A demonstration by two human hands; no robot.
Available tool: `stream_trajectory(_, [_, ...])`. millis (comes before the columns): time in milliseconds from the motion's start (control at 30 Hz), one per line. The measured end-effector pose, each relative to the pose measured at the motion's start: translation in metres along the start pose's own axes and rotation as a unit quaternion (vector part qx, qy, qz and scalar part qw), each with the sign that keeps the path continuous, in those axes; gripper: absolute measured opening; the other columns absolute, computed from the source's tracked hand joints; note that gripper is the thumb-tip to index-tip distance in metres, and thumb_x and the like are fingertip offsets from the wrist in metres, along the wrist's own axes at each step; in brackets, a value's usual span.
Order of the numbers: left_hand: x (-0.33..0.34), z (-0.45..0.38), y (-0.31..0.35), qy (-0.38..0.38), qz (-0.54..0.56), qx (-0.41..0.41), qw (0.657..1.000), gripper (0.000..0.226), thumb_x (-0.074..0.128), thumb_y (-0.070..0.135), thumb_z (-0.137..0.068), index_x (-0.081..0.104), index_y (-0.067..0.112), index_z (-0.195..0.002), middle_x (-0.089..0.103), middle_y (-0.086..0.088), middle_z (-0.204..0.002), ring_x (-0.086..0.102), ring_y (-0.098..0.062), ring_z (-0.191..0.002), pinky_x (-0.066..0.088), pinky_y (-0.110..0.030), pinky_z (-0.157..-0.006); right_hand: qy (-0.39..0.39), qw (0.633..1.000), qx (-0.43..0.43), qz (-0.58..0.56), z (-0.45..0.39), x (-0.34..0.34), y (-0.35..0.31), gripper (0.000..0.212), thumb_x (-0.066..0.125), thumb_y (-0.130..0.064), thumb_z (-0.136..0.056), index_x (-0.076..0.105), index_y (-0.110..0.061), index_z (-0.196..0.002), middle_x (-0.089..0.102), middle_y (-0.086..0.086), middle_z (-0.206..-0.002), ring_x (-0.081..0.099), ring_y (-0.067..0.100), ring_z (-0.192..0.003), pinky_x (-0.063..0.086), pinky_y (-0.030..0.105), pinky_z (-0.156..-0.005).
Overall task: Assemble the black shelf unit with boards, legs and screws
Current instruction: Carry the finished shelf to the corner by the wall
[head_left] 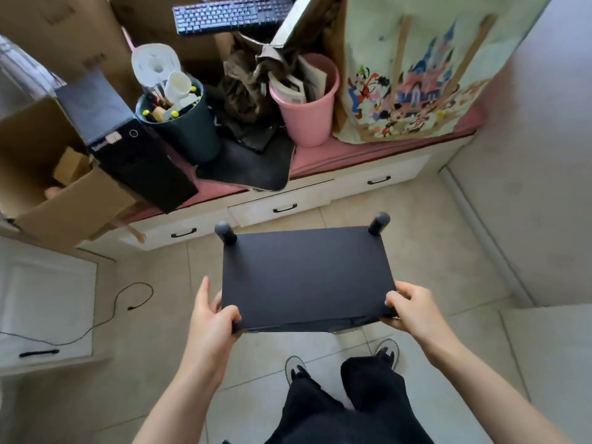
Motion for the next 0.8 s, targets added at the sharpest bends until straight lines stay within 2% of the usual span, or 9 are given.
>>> stream_trajectory(100, [0.037, 0.005, 0.014, -0.037, -0.024, 0.015, 0.999, 0.084, 0.043, -0.012, -0.09, 0.023, 0.031, -0.159, 0.064, 0.011, -0.119, 0.063, -0.02, -0.089, 0.056, -0.034, -0.073, 0.039, 0.998, 0.002, -0.043, 0.008, -0.04, 0.004, 0.016, 0.043, 0.005, -0.087, 0.046, 0.002, -0.071, 0.045, 0.011, -0.073, 0.048, 0.023, -0.075, 0.059, 0.044, -0.081])
stream_trajectory(233, [0.103, 0.017, 0.022, -0.088, -0.073, 0.043, 0.992, 0.071, 0.042, -0.012, -0.091, 0.044, 0.029, -0.149, 0.072, 0.024, -0.102, 0.063, -0.012, -0.078, 0.055, -0.032, -0.072, 0.085, 0.995, -0.006, -0.057, 0.009, -0.105, 0.017, 0.018, 0.045, 0.002, -0.085, 0.044, -0.001, -0.067, 0.043, 0.009, -0.07, 0.048, 0.023, -0.072, 0.063, 0.038, -0.071])
stream_trajectory(300, [0.14, 0.025, 0.024, -0.11, -0.104, 0.068, 0.986, 0.065, 0.04, -0.012, -0.091, 0.057, 0.039, -0.127, 0.073, 0.027, -0.101, 0.059, -0.009, -0.071, 0.054, -0.031, -0.07, 0.106, 0.994, -0.019, -0.031, 0.007, -0.139, 0.024, 0.013, 0.047, -0.005, -0.083, 0.053, 0.005, -0.076, 0.044, 0.007, -0.066, 0.048, 0.022, -0.069, 0.061, 0.049, -0.075])
stream_trajectory(400, [0.197, 0.032, 0.02, -0.1, -0.138, 0.089, 0.981, 0.065, 0.041, -0.008, -0.094, 0.052, 0.032, -0.144, 0.069, 0.019, -0.126, 0.064, -0.012, -0.088, 0.057, -0.039, -0.087, 0.122, 0.991, -0.051, -0.009, 0.002, -0.193, 0.031, 0.029, 0.05, -0.025, -0.073, 0.064, -0.004, -0.085, 0.04, 0.001, -0.061, 0.041, 0.02, -0.065, 0.051, 0.067, -0.08])
stream_trajectory(433, [0.215, 0.034, 0.018, -0.095, -0.151, 0.099, 0.979, 0.067, 0.044, -0.006, -0.093, 0.049, 0.032, -0.148, 0.067, 0.016, -0.13, 0.066, -0.013, -0.096, 0.056, -0.043, -0.093, 0.128, 0.99, -0.06, -0.011, -0.002, -0.213, 0.033, 0.036, 0.05, -0.032, -0.069, 0.065, -0.006, -0.09, 0.039, 0.001, -0.062, 0.04, 0.019, -0.065, 0.05, 0.068, -0.079])
stream_trajectory(500, [0.254, 0.039, 0.014, -0.092, -0.167, 0.128, 0.973, 0.068, 0.051, -0.005, -0.091, 0.054, 0.038, -0.143, 0.073, 0.013, -0.118, 0.069, -0.019, -0.101, 0.055, -0.049, -0.098, 0.154, 0.985, -0.073, -0.021, -0.013, -0.255, 0.038, 0.048, 0.052, -0.04, -0.066, 0.069, -0.014, -0.103, 0.042, -0.006, -0.06, 0.045, 0.017, -0.065, 0.054, 0.063, -0.079])
stream_trajectory(600, [0.312, 0.047, 0.01, -0.102, -0.17, 0.163, 0.966, 0.063, 0.067, -0.006, -0.088, 0.063, 0.036, -0.135, 0.073, 0.004, -0.096, 0.068, -0.019, -0.092, 0.054, -0.051, -0.099, 0.186, 0.978, -0.084, -0.049, -0.027, -0.317, 0.041, 0.067, 0.057, -0.048, -0.068, 0.063, -0.02, -0.129, 0.06, -0.018, -0.071, 0.065, 0.013, -0.083, 0.057, 0.052, -0.086])
stream_trajectory(700, [0.367, 0.055, 0.006, -0.1, -0.145, 0.197, 0.964, 0.047, 0.074, 0.001, -0.088, 0.07, 0.033, -0.122, 0.076, -0.002, -0.108, 0.073, -0.022, -0.099, 0.058, -0.048, -0.093, 0.19, 0.974, -0.108, -0.063, -0.038, -0.367, 0.041, 0.052, 0.063, -0.043, -0.078, 0.065, -0.027, -0.127, 0.074, -0.011, -0.091, 0.072, 0.014, -0.089, 0.058, 0.046, -0.086])
stream_trajectory(800, [0.413, 0.059, 0.004, -0.104, -0.12, 0.221, 0.962, 0.035, 0.071, 0.003, -0.09, 0.071, 0.032, -0.11, 0.074, -0.013, -0.109, 0.074, -0.03, -0.098, 0.062, -0.039, -0.082, 0.234, 0.961, -0.121, -0.087, -0.05, -0.403, 0.045, 0.033, 0.07, -0.023, -0.088, 0.067, -0.025, -0.121, 0.07, -0.01, -0.083, 0.073, 0.009, -0.076, 0.062, 0.037, -0.077])
Point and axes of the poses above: each hand's wrist, its own z-axis away from the middle knuckle, its own x-axis out of the palm, y = z × x, the point moved 2 cm from there along -z, towards the middle knuckle
